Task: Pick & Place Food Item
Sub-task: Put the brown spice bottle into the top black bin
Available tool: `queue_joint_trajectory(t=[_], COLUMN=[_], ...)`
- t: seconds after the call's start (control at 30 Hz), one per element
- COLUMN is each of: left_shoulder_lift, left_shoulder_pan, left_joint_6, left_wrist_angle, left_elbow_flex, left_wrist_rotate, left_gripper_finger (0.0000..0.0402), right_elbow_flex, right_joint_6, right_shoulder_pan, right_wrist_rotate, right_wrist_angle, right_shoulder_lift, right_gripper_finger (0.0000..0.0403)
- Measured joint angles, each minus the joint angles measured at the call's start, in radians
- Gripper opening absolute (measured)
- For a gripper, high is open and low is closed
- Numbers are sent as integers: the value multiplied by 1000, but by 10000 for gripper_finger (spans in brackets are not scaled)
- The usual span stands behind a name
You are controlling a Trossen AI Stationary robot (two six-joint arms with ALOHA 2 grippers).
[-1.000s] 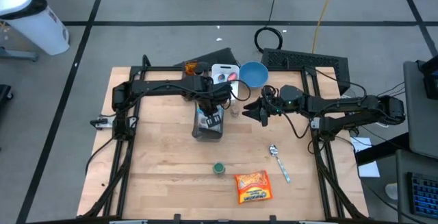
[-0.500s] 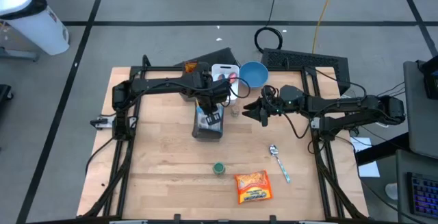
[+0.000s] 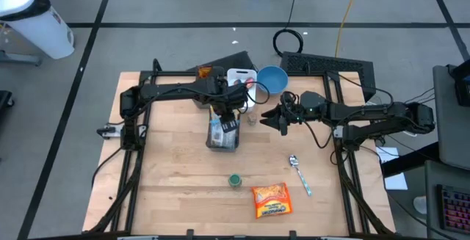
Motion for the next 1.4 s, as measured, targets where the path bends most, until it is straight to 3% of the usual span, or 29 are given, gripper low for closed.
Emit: queue_joint_trajectory(t=[0.37,0.57,0.83,1.23,1.4], left_shoulder_lift=[-146,-262,-399,-430,-409], left_shoulder_pan=[9,-7,-42,-78,-77], left_joint_6=[2,-68,-159,-223,-223], left_wrist_angle=[-153,-192,-173,-117,-16], left_elbow_flex=[171,250,252,252,251], left_wrist_rotate=[-25,-24,-23,-21,-21], left_gripper_finger=[136,143,137,136,136], right_elbow_flex=[0,0,0,0,0], right_joint_6=[0,0,42,60,67], right_shoulder_pan=[0,0,0,0,0], right_wrist_rotate=[0,5,130,143,226], right_wrist_angle=[-26,-28,-27,-27,-24], right_shoulder_lift=[0,0,0,0,0], right_gripper_finger=[212,212,212,212,212])
